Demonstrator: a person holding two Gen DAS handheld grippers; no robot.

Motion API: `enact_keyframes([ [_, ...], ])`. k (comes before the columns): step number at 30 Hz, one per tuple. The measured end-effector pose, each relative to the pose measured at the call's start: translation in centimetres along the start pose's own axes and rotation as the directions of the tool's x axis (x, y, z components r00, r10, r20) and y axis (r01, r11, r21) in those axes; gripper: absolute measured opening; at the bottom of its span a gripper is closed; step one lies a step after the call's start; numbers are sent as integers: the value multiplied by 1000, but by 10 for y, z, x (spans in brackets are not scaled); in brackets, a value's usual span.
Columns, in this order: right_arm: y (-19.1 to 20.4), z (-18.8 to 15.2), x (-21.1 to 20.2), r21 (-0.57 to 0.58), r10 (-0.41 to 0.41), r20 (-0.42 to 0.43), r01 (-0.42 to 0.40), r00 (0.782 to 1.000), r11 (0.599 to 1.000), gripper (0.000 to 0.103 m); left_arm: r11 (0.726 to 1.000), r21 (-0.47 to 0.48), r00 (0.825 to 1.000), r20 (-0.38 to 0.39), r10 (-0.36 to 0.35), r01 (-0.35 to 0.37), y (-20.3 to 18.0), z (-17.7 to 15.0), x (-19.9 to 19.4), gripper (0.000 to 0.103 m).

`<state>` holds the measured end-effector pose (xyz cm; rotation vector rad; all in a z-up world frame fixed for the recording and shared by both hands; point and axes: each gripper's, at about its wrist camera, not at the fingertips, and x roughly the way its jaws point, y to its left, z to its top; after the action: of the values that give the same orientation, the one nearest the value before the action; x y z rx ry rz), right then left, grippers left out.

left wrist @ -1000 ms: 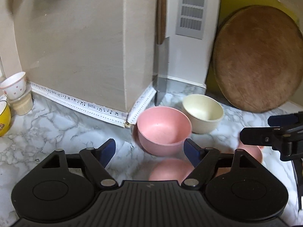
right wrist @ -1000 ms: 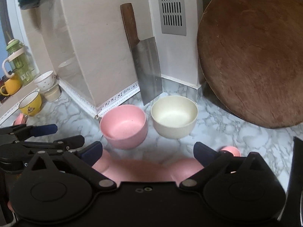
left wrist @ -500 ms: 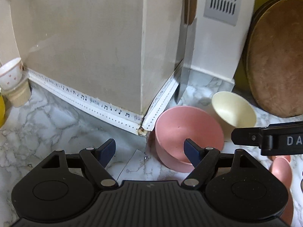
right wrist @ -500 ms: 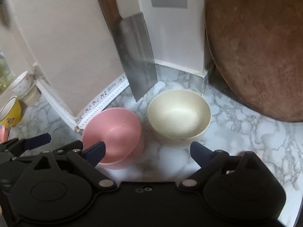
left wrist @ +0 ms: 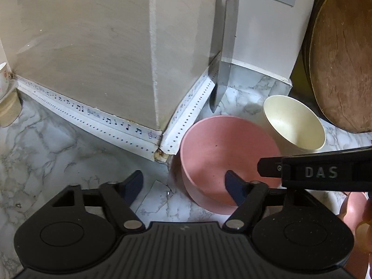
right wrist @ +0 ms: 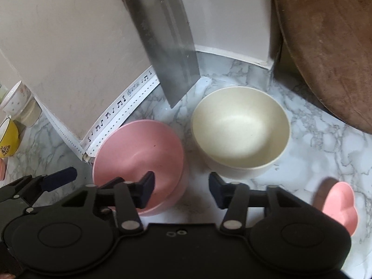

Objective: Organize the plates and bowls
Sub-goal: 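Move both grippers to the pink bowl rim and close, then lift the pink bowl with both grippers and carry it toward the bear plate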

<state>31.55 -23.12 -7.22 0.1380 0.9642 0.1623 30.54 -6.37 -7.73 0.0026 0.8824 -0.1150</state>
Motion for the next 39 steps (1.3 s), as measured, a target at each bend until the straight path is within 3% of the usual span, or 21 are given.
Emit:
enact_keyframes([
  [1, 1, 0, 2, -3, 2, -1, -2, 1000, 1000, 39, 1000, 5, 1000, -7, -7, 7, -1, 0, 1, 61],
  [3, 2, 0, 5, -5, 3, -5, -3, 1000, 1000, 36, 1000, 6, 1000, -16, -16, 16, -1, 0, 3, 57],
  [7, 3, 0, 9, -9, 14, -9, -14, 1000, 1000, 25, 1000, 2, 999, -22, -31, 31, -2, 0, 6, 33],
  [11, 6, 0, 11, -33, 4, -4, -4, 1000, 999, 19, 999, 1, 999, -18, -36, 36, -2, 0, 5, 23],
  [24, 6, -4, -5, -40, -5, 31, 7, 1000, 999, 13, 999, 39, 999, 26, -29, 28, -6, 4, -15, 19],
  [39, 34, -19, -81, -95, -13, 139, 26, 990, 995, 13, 998, 51, 993, 106, -46, 41, -7, 0, -91, 19],
])
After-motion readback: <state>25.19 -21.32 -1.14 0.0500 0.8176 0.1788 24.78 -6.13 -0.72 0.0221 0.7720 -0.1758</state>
